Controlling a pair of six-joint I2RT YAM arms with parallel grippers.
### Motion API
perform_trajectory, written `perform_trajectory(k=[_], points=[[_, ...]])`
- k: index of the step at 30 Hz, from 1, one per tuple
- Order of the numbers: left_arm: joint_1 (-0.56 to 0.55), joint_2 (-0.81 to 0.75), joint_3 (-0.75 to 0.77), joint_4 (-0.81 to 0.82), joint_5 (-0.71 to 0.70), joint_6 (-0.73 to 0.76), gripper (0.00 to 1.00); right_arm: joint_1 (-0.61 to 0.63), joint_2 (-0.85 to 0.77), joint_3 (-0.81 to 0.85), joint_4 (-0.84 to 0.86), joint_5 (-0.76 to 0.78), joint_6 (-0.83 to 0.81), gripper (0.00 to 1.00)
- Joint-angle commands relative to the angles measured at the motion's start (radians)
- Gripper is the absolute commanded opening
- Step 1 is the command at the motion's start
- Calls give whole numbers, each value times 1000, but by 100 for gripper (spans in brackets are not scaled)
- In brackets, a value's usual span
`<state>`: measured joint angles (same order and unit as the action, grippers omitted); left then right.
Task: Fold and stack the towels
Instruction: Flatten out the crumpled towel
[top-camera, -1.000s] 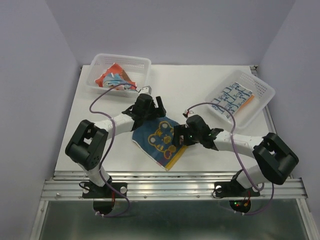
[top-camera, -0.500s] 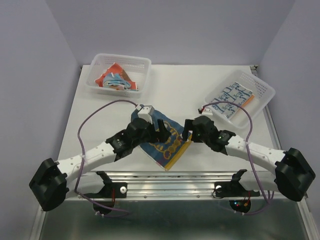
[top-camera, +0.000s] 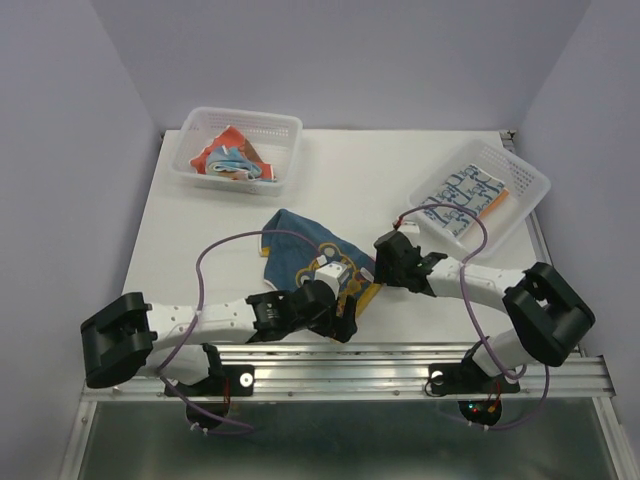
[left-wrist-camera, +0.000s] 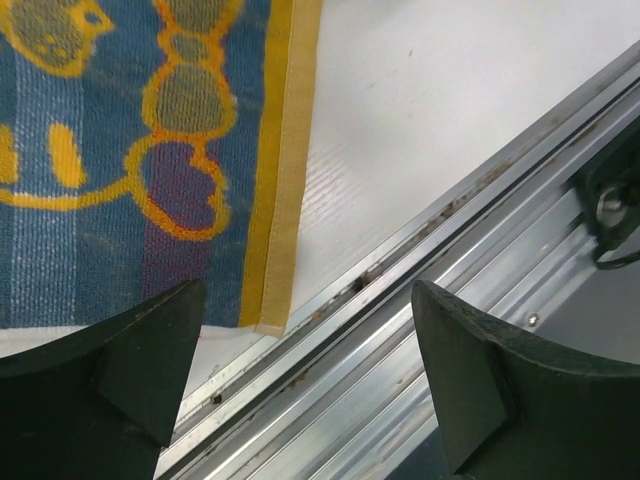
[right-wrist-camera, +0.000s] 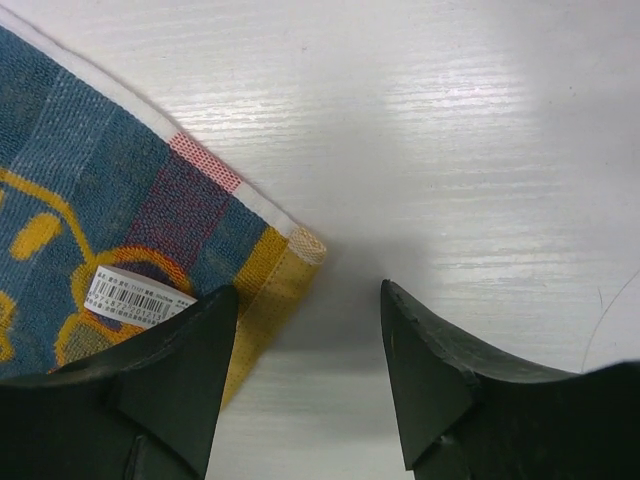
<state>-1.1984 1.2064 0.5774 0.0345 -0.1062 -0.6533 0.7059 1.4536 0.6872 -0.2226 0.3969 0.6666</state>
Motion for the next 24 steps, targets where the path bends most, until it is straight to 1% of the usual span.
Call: perform_trajectory(k=[1,3,7,9,10,12,13,15,16,19,20,24], points=[[-26,54,79,-33,-30,41,95,-6,28,52,58,17,-4,63],[-33,73,88,-33,-41,47,93,-6,42,52,72,13,-4,59],[-47,116,108,-33,-23,60,93,-8,83,64,97,5,-9,59],[-53,125,114,-33,-20,64,92,-6,96,71,95,5,-12,57],[-55,133,117,-33,-17,66,91,-8,100,72,97,3,-10,50],[-58,151,128,-61,-18,70,90,-8,106,71,97,-4,-7,42],[-59,159,134,-65,-20,70,89,-8,108,69,92,-7,-4,35],[-67,174,141,-73,-18,70,89,-8,103,63,92,-15,-2,28],[-75,188,145,-73,-9,73,88,-8,96,54,89,-16,2,22],[-89,212,145,-81,-6,80,86,-9,73,41,89,-23,5,16],[-93,220,147,-91,-6,83,84,-8,68,35,89,-23,5,14],[-98,268,165,-143,-32,84,76,-8,51,26,86,-27,8,13]])
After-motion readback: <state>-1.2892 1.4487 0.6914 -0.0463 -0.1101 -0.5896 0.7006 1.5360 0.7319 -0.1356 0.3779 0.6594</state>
